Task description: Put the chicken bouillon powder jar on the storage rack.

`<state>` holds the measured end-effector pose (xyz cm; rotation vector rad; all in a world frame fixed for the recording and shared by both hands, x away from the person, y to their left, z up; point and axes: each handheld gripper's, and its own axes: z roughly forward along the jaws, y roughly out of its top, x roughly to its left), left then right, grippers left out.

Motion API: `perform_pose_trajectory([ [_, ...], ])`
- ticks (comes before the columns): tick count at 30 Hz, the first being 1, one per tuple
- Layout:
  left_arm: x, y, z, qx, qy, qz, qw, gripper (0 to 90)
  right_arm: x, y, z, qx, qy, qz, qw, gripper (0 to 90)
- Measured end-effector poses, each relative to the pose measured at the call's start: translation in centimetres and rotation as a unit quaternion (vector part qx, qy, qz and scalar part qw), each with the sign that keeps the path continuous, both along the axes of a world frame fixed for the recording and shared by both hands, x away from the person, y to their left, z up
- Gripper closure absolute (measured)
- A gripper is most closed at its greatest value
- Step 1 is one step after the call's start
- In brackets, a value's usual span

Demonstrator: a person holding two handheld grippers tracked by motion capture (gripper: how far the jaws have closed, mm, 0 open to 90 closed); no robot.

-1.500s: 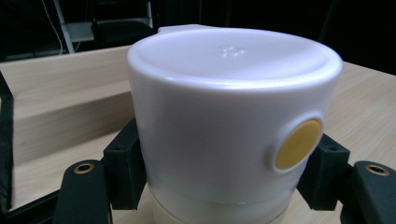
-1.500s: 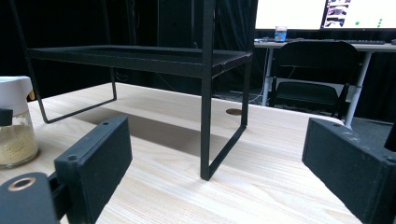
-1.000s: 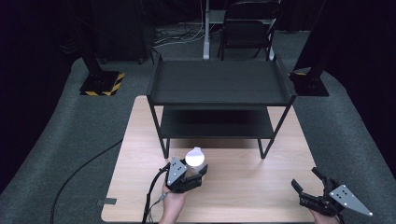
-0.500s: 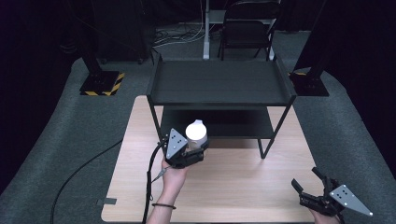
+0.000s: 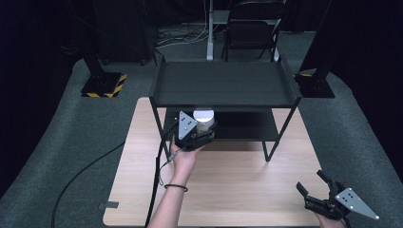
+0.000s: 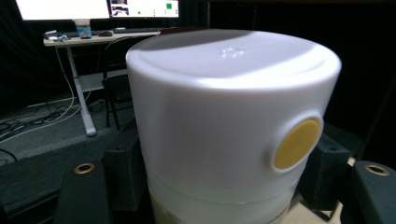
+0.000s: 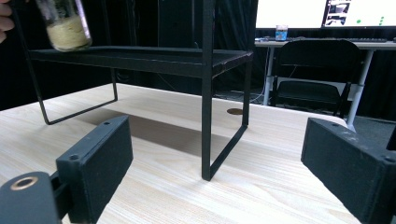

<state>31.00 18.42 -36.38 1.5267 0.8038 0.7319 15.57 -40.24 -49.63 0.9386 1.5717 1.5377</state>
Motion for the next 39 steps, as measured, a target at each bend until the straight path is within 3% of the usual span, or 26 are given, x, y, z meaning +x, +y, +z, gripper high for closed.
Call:
perform_pose_trajectory([
  [5, 1.0, -0.7, 0.1, 0.008, 0.004, 0.008, 0.9999, 30.8, 0.0, -0.1, 0.0, 0.001, 0.0, 0.001, 1.0, 8.0],
  [11, 1.8, -1.1, -0.2, -0.003, 0.009, 0.016, 0.9998, 30.8, 0.1, -0.2, -0.1, 0.005, 0.003, 0.002, 1.0, 8.0],
  [18, 2.2, -1.9, -0.5, 0.012, -0.008, 0.024, 0.9996, 30.4, 0.1, -0.2, 0.0, 0.002, 0.003, 0.003, 1.0, 7.9],
  [25, 1.8, -2.3, -0.2, 0.019, 0.004, 0.035, 0.9992, 19.5, 0.1, -0.2, 0.0, 0.002, 0.002, 0.003, 1.0, 7.8],
  [29, 1.2, -1.9, -0.2, 0.034, 0.004, 0.031, 0.9989, 17.3, 0.1, -0.2, 0.0, 0.002, 0.002, 0.003, 1.0, 7.8],
  [31, 0.4, -1.0, -0.8, 0.029, 0.003, 0.024, 0.9993, 17.3, 0.1, -0.2, 0.0, 0.001, 0.002, 0.003, 1.0, 7.7],
  [34, -0.2, -0.4, -0.8, 0.04, 0.011, 0.024, 0.9989, 16.9, 0.1, -0.1, 0.0, 0.0, 0.003, 0.003, 1.0, 7.5],
  [39, -2.0, 1.7, -1.4, 0.039, 0.011, 0.013, 0.9991, 14.0, 0.0, 0.0, 0.0, -0.001, 0.003, 0.003, 1.0, 7.4],
])
